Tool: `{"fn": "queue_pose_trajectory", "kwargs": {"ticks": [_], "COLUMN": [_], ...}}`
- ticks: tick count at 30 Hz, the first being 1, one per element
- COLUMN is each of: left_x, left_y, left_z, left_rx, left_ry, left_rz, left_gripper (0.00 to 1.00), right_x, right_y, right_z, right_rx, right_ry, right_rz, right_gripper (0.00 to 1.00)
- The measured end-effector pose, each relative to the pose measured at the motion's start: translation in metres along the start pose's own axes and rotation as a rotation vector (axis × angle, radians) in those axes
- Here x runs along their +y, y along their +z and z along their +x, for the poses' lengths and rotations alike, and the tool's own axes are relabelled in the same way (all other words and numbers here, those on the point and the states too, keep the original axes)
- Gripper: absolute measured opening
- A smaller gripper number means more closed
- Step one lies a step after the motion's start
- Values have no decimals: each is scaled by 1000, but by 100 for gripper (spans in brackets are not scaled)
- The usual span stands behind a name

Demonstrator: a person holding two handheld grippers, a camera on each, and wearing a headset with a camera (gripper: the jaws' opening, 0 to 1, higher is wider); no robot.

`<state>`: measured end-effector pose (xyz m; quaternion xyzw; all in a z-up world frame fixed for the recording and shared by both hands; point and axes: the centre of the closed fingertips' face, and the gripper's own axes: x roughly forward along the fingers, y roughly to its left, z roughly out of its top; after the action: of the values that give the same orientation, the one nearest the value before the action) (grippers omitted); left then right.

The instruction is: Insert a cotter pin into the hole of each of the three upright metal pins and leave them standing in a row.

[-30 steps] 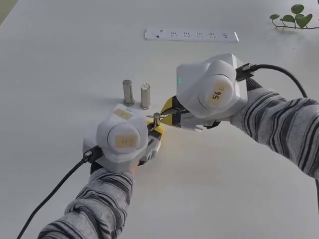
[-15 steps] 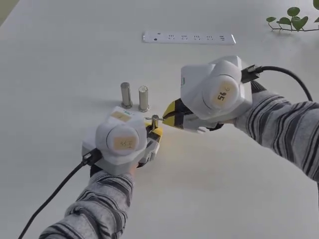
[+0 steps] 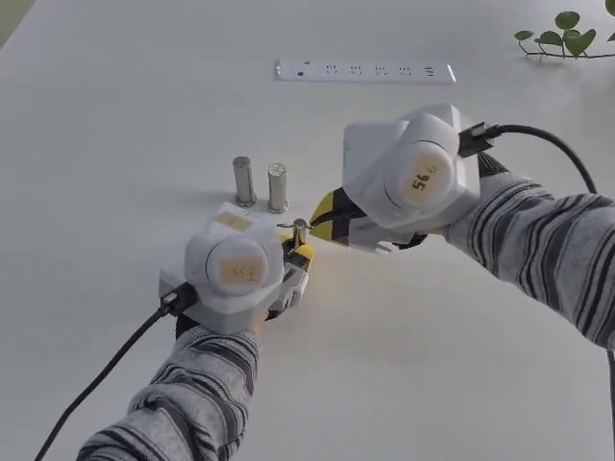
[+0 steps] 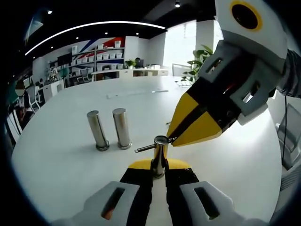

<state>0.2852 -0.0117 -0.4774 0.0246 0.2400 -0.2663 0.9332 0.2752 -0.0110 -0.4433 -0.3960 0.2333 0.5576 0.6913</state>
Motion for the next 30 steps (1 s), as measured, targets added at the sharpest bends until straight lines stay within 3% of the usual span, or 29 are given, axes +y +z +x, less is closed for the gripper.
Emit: {"fn": "queue_pose_trajectory", "kwargs": {"ticks": [6,16,19,30], "left_x": [0,0,0,6], "left_y": [0,1,1,2], "left_z": [0,0,0,0], "left_rx": [1,-2,-3,6], "left_ry": [0,-2,-7,-10], "left_rz": [2,-5,3,17], "left_gripper": [5,5,5,5], "right_x": [0,0,-4,-14], "right_y": [0,-4,-10,-27], "right_z": [0,-3,-7,-23], "right_rx": [0,-15,-6,-35], "right_ry": [-3,-24,-57,-132], "right_rz": [0,77,122,325], "right_gripper": [0,4,9,12]}}
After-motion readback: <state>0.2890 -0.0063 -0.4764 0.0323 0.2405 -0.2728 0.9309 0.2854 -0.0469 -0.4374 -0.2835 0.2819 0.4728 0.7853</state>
